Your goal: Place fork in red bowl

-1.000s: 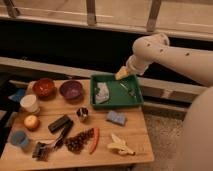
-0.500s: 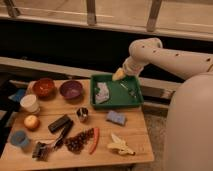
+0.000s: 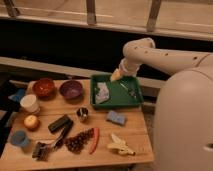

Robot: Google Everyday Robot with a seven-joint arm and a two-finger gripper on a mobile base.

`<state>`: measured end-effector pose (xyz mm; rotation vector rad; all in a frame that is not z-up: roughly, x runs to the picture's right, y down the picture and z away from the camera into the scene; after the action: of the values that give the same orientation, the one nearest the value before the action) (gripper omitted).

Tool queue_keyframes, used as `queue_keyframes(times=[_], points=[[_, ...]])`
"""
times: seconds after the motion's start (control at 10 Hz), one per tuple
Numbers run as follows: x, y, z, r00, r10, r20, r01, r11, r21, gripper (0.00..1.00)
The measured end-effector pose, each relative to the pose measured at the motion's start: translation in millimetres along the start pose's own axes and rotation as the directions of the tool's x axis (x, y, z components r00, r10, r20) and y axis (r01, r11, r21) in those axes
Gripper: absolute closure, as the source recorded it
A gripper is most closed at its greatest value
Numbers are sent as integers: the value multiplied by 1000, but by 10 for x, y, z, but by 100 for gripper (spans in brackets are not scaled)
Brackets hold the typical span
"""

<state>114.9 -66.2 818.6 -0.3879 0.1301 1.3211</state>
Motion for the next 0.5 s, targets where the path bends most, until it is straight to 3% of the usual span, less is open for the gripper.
queue_keyframes(times=[0.2, 0.5], points=[[-41, -36, 196, 1000, -7, -26, 7, 1000, 9, 20], [-119, -99, 406, 998, 30, -46, -31, 999, -34, 20]])
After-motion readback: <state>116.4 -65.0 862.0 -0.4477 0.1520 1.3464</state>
